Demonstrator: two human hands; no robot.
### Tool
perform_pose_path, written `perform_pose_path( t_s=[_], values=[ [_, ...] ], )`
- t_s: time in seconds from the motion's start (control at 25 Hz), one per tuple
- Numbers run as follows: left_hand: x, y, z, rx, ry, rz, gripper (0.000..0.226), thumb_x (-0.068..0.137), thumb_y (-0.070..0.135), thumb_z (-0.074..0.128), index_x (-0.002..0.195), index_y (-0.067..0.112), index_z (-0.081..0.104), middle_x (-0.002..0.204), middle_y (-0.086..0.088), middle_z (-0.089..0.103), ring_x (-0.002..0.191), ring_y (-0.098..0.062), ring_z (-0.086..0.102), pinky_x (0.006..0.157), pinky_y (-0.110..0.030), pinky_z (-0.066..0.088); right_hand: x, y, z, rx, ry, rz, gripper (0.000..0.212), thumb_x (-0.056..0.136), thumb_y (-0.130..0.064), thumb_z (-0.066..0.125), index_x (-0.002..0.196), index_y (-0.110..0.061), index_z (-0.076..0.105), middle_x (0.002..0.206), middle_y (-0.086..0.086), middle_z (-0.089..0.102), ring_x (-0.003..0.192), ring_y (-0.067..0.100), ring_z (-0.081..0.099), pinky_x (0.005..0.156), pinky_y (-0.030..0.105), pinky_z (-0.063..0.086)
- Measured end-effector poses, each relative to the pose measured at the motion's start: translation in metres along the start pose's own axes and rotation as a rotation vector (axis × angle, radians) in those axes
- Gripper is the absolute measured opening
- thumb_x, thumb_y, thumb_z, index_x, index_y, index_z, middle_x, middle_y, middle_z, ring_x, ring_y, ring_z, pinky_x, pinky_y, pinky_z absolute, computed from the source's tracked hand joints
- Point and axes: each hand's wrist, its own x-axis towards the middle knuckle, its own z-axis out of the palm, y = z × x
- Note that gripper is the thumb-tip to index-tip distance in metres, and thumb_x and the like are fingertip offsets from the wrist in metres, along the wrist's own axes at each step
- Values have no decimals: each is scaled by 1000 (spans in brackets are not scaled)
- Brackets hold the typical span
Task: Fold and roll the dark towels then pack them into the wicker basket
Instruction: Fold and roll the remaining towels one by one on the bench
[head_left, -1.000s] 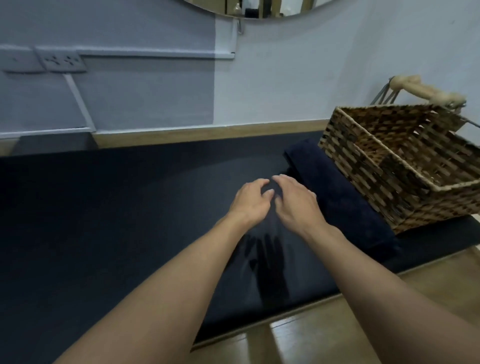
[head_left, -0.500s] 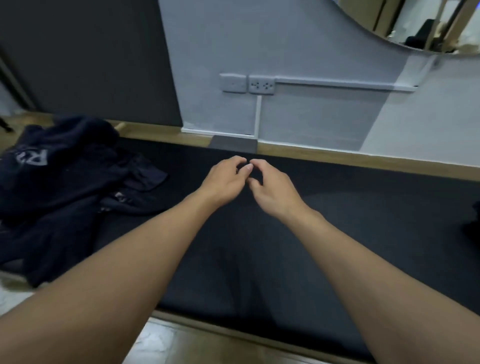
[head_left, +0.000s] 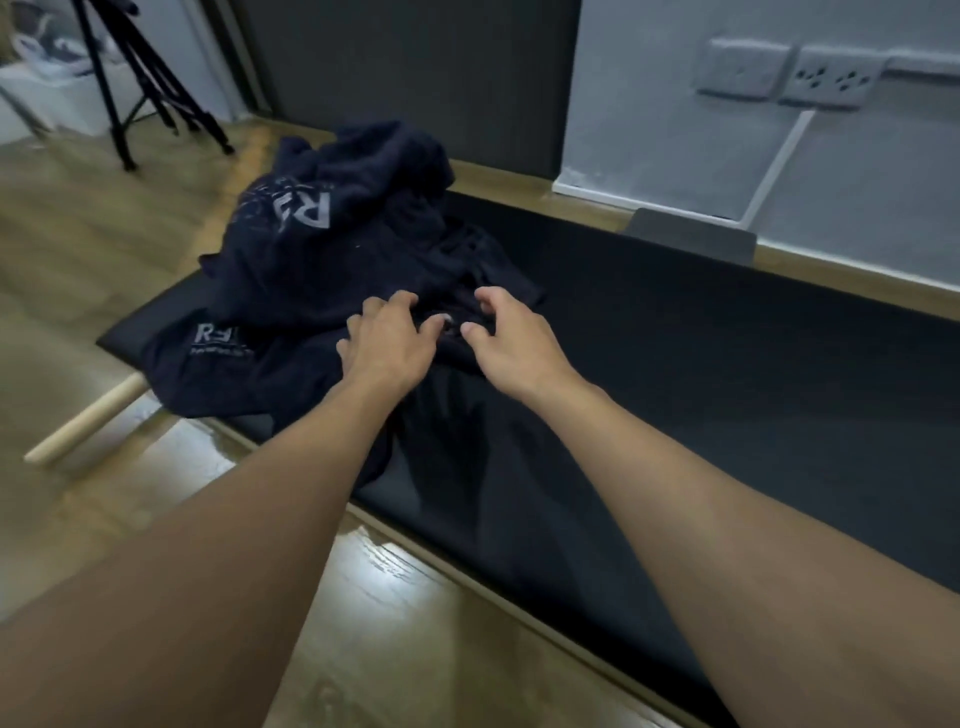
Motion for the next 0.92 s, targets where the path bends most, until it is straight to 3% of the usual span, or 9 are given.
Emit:
perform_pose_path(
  t_s=[0.16, 0.28, 0.4, 0.48, 0.56, 0.68, 0.8, 0.92],
  values=[
    [31, -55, -29, 182, 132, 10, 55, 95, 42, 59, 143, 19, 44, 148, -12, 35, 133, -38, 36, 107, -53, 30, 43, -25, 55, -3, -69, -37, 52, 100, -26, 51, 149, -17, 35, 147, 3, 46, 134, 21, 44, 105, 32, 38],
    [55, -73, -47, 274, 262, 52, 69, 89, 33, 70, 145, 16, 34, 152, -15, 29, 129, -40, 40, 102, -54, 37, 77, -44, 87, -50, -65, -84, 57, 98, -26, 55, 150, -19, 33, 153, 4, 38, 136, 23, 41, 109, 36, 37],
    [76, -83, -67, 148, 380, -78, 86, 86, 32, 73, 151, 18, 19, 154, -16, 26, 123, -40, 48, 92, -51, 45, 104, -66, 108, -70, -15, -126, 74, 93, -29, 64, 153, -22, 22, 161, 2, 20, 141, 23, 34, 109, 36, 35],
    [87, -93, -74, 110, 285, -194, 66, 90, 33, 68, 143, 12, 36, 142, -18, 44, 121, -40, 52, 90, -49, 45, 118, -81, 120, 23, -53, -125, 85, 88, -36, 68, 154, -23, 18, 160, 3, 21, 142, 22, 33, 110, 35, 34],
    [91, -100, -73, 123, 210, -169, 39, 95, 29, 61, 127, 9, 54, 124, -20, 59, 113, -42, 57, 84, -45, 45, 131, -99, 132, 305, -83, -22, 87, 82, -48, 69, 152, -26, 23, 151, 3, 39, 133, 22, 45, 107, 35, 39],
    [82, -85, -76, -7, 252, -13, 20, 95, 25, 58, 107, 10, 61, 107, -16, 67, 102, -39, 60, 84, -43, 45, 147, -110, 134, 662, 75, 243, 72, 81, -47, 69, 143, -24, 40, 130, 1, 58, 111, 23, 61, 96, 44, 52],
    [65, -54, -81, -98, 272, 138, 10, 95, 25, 59, 87, 19, 56, 85, -3, 64, 90, -29, 62, 89, -46, 45, 146, -103, 101, 560, 186, 295, 32, 85, -26, 65, 115, -17, 66, 107, 4, 69, 97, 27, 67, 87, 46, 56],
    [49, -4, -101, -219, 289, 264, 15, 93, 24, 62, 82, 21, 52, 77, 8, 55, 78, -19, 55, 84, -45, 47, 125, -110, 30, 486, 226, 251, 15, 87, -24, 59, 92, -17, 71, 92, 5, 72, 88, 26, 68, 84, 46, 57]
  ],
)
